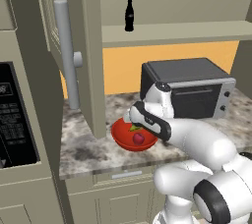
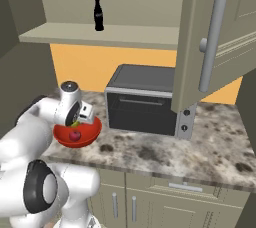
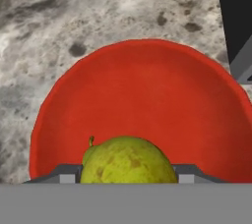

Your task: Open the cabinet. Pick the apple and pear from the cabinet and place them into the bowl. Then close the cabinet.

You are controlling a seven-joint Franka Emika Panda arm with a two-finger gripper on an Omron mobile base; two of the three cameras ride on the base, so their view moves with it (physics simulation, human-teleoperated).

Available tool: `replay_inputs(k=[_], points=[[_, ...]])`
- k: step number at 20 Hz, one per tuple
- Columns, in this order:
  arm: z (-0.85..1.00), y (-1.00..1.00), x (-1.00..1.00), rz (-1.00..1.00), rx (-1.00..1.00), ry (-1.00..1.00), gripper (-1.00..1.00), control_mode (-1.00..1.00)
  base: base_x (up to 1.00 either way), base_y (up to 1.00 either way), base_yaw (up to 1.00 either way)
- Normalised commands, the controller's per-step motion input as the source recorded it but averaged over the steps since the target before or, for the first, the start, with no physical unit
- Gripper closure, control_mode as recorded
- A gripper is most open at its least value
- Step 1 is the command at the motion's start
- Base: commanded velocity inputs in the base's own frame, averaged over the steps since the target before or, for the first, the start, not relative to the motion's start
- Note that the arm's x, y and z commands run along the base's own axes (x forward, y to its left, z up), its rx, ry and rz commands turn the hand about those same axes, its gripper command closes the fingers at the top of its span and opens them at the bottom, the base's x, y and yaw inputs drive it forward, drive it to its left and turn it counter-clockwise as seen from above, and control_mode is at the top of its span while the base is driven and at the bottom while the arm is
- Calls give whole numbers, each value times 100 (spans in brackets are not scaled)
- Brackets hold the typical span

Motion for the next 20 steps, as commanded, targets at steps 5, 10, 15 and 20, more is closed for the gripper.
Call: replay_inputs(k=[5,10,15,20], points=[[-24,0,16,0,0,0,100,-100,0,0,0],[-23,2,13,0,0,0,100,-100,0,0,0],[-17,0,8,0,0,2,100,-100,0,0,0],[-4,0,1,0,0,3,100,-100,0,0,0]])
